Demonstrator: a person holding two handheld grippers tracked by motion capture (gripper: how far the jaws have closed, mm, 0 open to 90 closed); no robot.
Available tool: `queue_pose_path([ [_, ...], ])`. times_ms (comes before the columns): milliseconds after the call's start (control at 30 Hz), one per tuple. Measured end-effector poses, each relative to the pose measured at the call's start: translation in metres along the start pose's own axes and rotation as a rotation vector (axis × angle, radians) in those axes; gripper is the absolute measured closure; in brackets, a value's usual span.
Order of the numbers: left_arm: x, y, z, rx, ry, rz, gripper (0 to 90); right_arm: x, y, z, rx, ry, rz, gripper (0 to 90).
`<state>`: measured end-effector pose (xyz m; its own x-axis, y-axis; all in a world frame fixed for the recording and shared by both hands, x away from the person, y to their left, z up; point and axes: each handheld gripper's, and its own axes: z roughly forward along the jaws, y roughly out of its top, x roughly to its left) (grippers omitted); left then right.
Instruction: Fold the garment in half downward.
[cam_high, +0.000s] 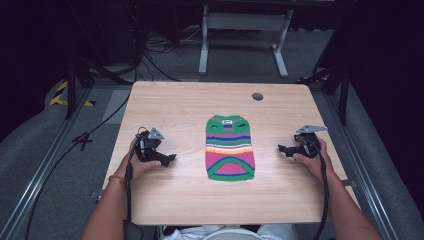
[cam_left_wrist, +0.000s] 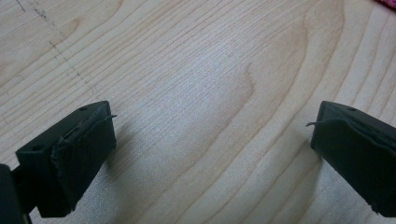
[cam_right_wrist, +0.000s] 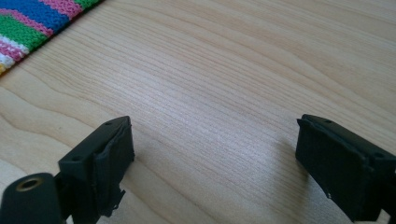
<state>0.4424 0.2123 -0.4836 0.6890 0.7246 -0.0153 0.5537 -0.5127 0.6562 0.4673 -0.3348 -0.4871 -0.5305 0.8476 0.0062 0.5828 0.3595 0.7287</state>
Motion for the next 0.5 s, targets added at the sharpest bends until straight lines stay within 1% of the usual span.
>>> queue_pose_path([
  [267, -0.0001, -0.0001, -0.0001, 0.000, 0.004, 0.001, 0.4, 0.0015, 0.0001, 0.0001, 0.000, -0.006, 0.007, 11.5],
  [433, -0.0006, -0.0002, -0.0003, 0.000, 0.006, -0.003, 0.5, 0.0016, 0.0004, 0.0001, 0.003, -0.007, 0.007, 11.5],
  [467, -0.0011, -0.0003, -0.0003, 0.000, 0.006, -0.009, 0.6, 0.0017, 0.0004, 0.0000, 0.004, -0.007, 0.007, 11.5],
  [500, -0.0010, -0.0004, -0.0002, -0.005, 0.014, -0.004, 0.6, 0.0018, 0.0006, -0.0002, 0.006, -0.004, 0.004, 11.6],
])
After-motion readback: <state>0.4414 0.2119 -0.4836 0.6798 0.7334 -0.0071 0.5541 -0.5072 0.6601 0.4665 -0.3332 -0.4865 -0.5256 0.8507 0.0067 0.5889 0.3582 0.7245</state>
